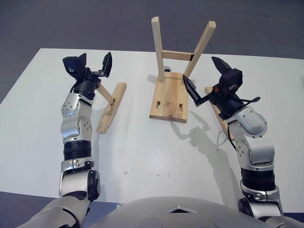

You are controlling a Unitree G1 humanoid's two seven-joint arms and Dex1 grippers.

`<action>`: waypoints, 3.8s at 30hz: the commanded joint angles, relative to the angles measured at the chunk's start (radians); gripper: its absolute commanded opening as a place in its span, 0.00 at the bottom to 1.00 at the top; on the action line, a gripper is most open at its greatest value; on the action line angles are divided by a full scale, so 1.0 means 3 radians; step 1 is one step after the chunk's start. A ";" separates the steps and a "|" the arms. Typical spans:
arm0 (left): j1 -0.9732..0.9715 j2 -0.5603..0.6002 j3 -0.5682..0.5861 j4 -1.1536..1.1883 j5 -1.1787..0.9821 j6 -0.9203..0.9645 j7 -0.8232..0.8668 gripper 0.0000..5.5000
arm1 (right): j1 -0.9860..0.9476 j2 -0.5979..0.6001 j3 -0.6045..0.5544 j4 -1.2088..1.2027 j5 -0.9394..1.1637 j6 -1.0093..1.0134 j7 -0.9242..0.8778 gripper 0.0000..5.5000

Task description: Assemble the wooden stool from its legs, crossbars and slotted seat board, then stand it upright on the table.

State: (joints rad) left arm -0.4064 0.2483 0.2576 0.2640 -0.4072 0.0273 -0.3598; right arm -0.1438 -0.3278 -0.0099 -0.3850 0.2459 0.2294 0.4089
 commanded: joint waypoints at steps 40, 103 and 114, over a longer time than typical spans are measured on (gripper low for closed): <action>0.0137 -0.0155 -0.0105 -0.0074 -0.0070 0.0343 0.0023 0.98 | 0.0143 0.0045 0.0073 -0.0162 0.0015 0.0089 -0.0070 0.98; -0.0031 -0.0143 0.0034 -0.0627 -0.0200 0.0486 0.0218 0.98 | 0.0144 0.0075 0.0105 -0.0190 -0.0004 0.0102 -0.0057 0.98; -0.0022 -0.0171 0.0014 -0.0427 -0.0125 0.0430 0.0242 0.98 | 0.0138 0.0081 0.0116 -0.0190 -0.0009 0.0103 -0.0060 0.98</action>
State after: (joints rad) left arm -0.4249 0.2080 0.2733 0.0729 -0.4701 0.1585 -0.2917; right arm -0.0952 -0.2997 0.0227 -0.4484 0.2454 0.2512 0.3882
